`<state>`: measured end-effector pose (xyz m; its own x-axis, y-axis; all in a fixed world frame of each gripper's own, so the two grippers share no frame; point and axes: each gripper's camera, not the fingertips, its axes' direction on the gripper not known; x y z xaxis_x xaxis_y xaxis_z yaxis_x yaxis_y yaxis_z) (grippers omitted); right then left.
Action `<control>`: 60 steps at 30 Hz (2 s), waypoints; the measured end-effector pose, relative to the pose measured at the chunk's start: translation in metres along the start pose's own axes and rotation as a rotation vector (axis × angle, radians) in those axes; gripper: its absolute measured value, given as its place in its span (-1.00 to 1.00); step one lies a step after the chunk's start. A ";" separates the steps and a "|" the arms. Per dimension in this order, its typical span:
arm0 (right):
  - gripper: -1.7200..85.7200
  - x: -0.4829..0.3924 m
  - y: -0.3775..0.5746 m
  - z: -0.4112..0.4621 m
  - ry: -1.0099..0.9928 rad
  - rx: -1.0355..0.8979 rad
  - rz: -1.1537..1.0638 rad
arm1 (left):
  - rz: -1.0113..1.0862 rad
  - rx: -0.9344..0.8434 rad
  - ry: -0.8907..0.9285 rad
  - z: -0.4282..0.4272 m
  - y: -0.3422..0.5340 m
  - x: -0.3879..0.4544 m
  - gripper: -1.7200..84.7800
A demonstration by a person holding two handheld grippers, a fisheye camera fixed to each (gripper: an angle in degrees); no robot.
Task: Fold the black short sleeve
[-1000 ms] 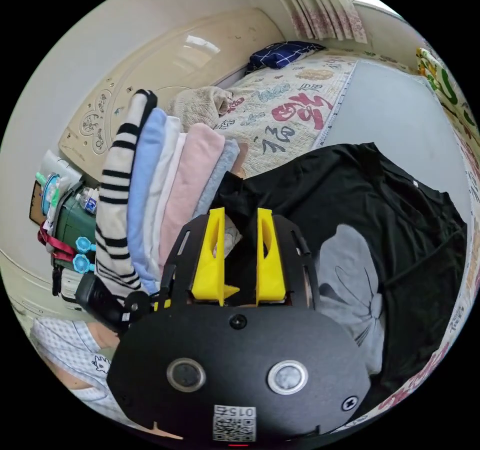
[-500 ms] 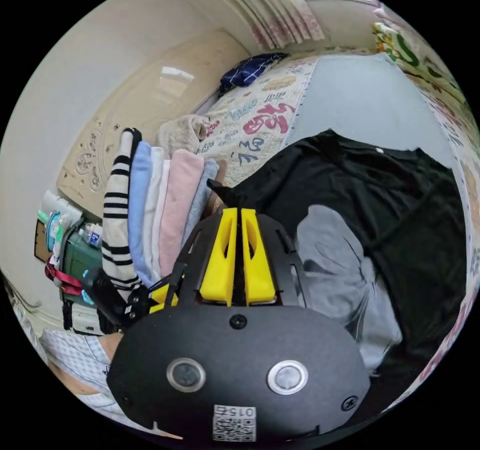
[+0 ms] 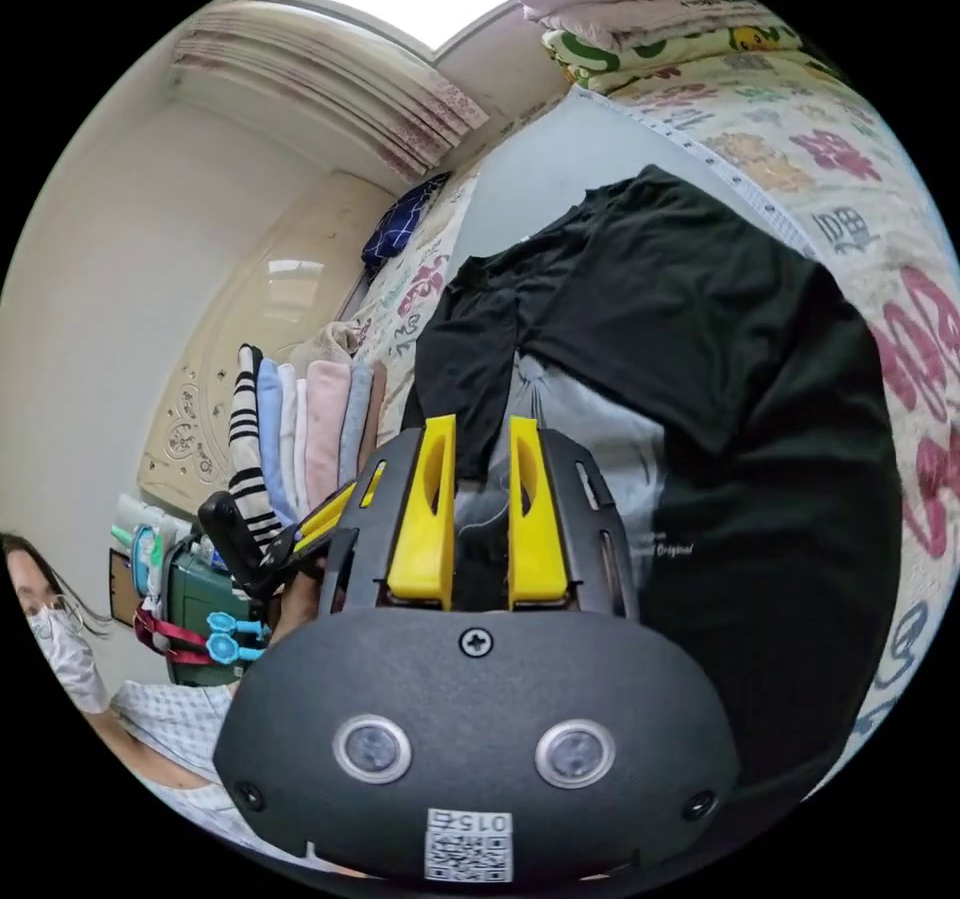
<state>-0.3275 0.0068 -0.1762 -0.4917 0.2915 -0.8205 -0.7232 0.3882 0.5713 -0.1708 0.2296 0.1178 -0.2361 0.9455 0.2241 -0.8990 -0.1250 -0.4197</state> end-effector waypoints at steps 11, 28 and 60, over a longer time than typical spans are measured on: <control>-0.67 -0.023 -0.108 0.114 0.170 -0.140 -0.159 | 0.057 -0.022 -0.171 0.011 -0.016 0.010 -0.72; -0.94 -0.025 -0.065 0.069 0.303 -0.047 -0.082 | 0.045 -0.118 -0.222 0.040 -0.025 0.012 -0.74; -0.91 -0.125 0.093 0.133 0.406 -0.448 -0.521 | 0.011 -0.134 -0.231 0.053 -0.020 -0.010 -0.79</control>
<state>-0.2687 0.1233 -0.0175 -0.1124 -0.2052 -0.9722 -0.9924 -0.0266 0.1203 -0.1701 0.2072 0.1706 -0.3373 0.8486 0.4076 -0.8428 -0.0794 -0.5323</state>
